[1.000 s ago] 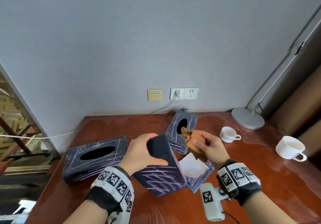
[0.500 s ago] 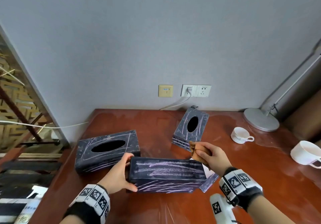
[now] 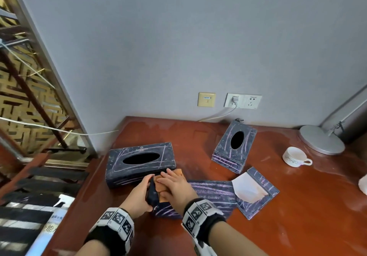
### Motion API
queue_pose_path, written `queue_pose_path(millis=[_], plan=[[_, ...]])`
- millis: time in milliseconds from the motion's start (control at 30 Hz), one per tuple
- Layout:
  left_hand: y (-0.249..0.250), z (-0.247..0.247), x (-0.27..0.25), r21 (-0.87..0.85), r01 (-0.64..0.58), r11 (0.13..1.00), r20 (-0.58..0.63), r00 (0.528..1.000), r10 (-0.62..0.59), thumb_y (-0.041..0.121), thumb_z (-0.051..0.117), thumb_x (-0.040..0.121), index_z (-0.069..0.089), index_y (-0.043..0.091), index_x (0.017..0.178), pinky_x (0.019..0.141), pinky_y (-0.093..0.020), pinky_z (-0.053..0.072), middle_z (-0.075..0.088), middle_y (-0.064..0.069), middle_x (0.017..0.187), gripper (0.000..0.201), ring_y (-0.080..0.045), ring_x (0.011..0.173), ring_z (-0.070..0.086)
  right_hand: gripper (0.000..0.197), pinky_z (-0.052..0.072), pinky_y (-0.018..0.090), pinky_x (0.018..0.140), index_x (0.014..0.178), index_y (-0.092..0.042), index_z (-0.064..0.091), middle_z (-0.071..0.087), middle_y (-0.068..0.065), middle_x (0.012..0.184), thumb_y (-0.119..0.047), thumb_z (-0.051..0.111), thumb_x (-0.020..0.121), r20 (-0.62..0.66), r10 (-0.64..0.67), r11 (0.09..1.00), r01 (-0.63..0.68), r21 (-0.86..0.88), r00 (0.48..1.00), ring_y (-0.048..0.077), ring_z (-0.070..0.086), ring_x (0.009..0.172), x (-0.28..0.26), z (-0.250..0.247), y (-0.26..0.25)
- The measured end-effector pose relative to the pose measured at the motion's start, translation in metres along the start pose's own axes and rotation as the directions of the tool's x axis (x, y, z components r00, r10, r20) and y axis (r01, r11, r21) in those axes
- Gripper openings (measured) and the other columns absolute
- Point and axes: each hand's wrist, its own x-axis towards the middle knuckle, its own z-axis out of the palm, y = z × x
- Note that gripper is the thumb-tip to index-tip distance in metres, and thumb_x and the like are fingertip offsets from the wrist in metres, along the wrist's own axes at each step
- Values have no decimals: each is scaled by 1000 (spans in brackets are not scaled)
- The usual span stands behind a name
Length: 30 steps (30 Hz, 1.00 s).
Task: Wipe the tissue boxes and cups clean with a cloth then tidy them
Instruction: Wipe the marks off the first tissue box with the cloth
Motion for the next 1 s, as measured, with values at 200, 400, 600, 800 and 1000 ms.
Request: queue_pose_path(millis=[200,400,600,800,1000], plan=[[32,-14,-12,116,-157,981,-185,967,176,-10,51,81,7,21,150,113,-18,9,0,2,159,87,-11,146,4,67,-7,44,117,147,-28,19,10,-9,156,-49,47,89,-27,16,998,-15,63,1000,8,-3,145,-10,-9,6],[60,37,-15,381,-293,877,-244,883,401,34,30,101,23,23,148,114,-21,17,24,4,156,49,-9,142,22,93,-4,40,119,148,-27,12,-1,-10,157,-55,65,76,149,218,974,-207,-92,964,7,-8,144,-50,-63,79],[42,47,16,703,-95,705,-135,955,263,61,-19,79,25,22,149,117,-38,4,16,-8,157,92,-20,147,4,95,19,32,117,146,-26,22,24,-4,154,-37,78,70,133,392,916,-374,-142,910,15,25,140,-83,-62,111],[26,21,18,603,-207,771,-117,932,342,36,42,96,28,12,147,118,-32,6,29,-5,153,58,-16,145,17,94,32,28,109,144,-25,31,47,-5,139,-38,81,65,134,422,901,-397,-177,897,15,44,127,-76,-70,105],[7,53,-15,668,-460,586,49,812,581,16,91,49,59,13,127,115,-34,13,56,-3,135,84,-16,125,52,93,33,26,106,143,-25,32,51,-5,135,-36,81,65,108,430,898,-411,-158,896,15,47,123,-80,-67,102]])
